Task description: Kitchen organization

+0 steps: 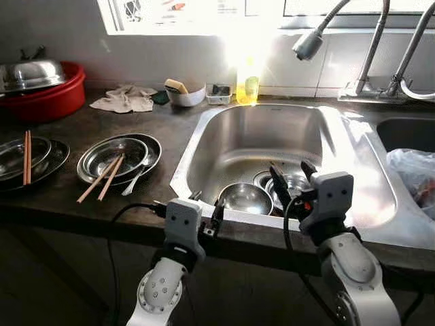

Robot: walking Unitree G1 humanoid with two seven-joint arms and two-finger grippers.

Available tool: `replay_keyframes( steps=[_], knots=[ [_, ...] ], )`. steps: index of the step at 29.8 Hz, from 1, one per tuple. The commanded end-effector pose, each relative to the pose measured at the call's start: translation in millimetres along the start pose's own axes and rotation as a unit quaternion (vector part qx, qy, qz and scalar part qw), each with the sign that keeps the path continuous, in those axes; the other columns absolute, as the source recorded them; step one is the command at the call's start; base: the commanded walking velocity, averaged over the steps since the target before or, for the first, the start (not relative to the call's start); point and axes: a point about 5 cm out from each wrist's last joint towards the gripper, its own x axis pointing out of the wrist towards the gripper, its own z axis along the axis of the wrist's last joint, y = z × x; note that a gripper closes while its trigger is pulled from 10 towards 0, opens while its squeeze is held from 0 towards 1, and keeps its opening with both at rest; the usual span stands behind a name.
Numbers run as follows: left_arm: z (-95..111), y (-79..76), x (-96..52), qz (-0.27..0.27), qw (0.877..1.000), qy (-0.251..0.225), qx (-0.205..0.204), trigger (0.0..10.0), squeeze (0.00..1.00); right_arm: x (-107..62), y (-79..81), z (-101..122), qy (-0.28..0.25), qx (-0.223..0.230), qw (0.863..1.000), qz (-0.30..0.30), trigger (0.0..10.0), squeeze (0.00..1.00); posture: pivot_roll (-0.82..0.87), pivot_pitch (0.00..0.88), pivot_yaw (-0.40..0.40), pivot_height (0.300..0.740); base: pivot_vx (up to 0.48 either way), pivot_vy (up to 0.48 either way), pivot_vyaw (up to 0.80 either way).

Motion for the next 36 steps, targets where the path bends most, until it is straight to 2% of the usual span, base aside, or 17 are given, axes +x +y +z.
replay_keyframes(
  steps=[1,18,36],
  knots=[
    [6.0,-0.6,-2.5,-0.004,1.0,-0.012,0.003,10.0,0.0,1.3,2.7,6.9,-0.011,0.002,1.0,0.0,10.0,0.0,0.04,0.0,0.016,0.74,0.0,0.0,0.0],
    [8.4,-6.0,-5.6,-0.006,1.0,-0.013,0.002,10.0,0.0,4.7,7.5,6.2,-0.003,0.009,1.0,0.002,10.0,0.0,0.05,0.024,-0.003,0.74,0.0,0.0,0.0],
    [10.0,-7.1,-1.8,-0.006,1.0,-0.016,0.005,10.0,0.0,6.3,9.5,6.1,-0.001,0.012,1.0,-0.005,10.0,0.0,0.04,0.032,0.009,0.74,-0.276,0.0,0.0]
  ],
)
